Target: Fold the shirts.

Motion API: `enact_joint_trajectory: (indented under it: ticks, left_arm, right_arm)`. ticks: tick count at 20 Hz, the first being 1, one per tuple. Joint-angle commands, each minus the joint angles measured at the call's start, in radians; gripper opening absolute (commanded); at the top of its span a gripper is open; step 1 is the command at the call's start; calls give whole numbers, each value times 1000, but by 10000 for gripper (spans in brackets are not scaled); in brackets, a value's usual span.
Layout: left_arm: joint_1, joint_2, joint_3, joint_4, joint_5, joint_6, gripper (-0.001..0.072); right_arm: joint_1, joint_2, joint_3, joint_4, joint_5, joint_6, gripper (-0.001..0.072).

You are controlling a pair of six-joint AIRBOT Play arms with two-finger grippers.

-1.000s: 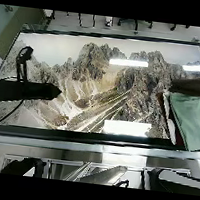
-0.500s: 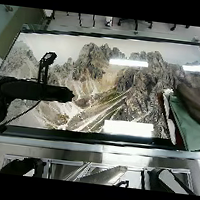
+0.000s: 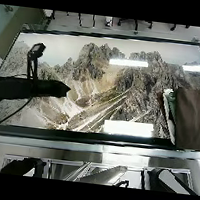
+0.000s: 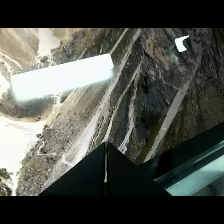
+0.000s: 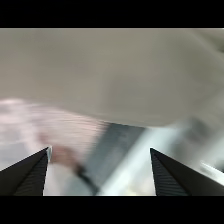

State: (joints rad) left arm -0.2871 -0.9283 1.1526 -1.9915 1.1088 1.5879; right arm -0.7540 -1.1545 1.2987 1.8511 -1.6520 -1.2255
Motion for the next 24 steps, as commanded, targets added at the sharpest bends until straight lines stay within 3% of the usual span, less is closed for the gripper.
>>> enact_joint_trajectory:
  ticks: [1, 2, 3, 7, 13, 16, 20, 24]
  left_arm:
    - [70, -37, 124, -2, 49, 0, 16]
    - [83, -60, 167, -2, 60, 0, 16]
    - [92, -85, 209, -3, 69, -1, 16]
    - [69, -177, 253, -2, 116, -27, 15]
    - [-53, -222, 124, 0, 95, -27, 16]
    - [-55, -221, 73, 0, 98, -26, 16]
    - [-55, -221, 71, 1, 83, -26, 16]
    - [-55, -221, 71, 2, 77, -26, 15]
  right_arm:
    - [69, 25, 36, 286, 140, -70, 510]
    - [126, 38, 35, 278, 166, -92, 175]
    - [198, 50, 30, 268, 190, -99, 35]
    - [552, 90, -43, 237, 336, -127, 27]
    - [1188, 159, -333, 116, 768, -133, 27]
    - [1245, 132, -340, 117, 814, -133, 27]
    - [1245, 129, -340, 150, 712, -133, 27]
    - [1245, 124, -340, 150, 710, -133, 27]
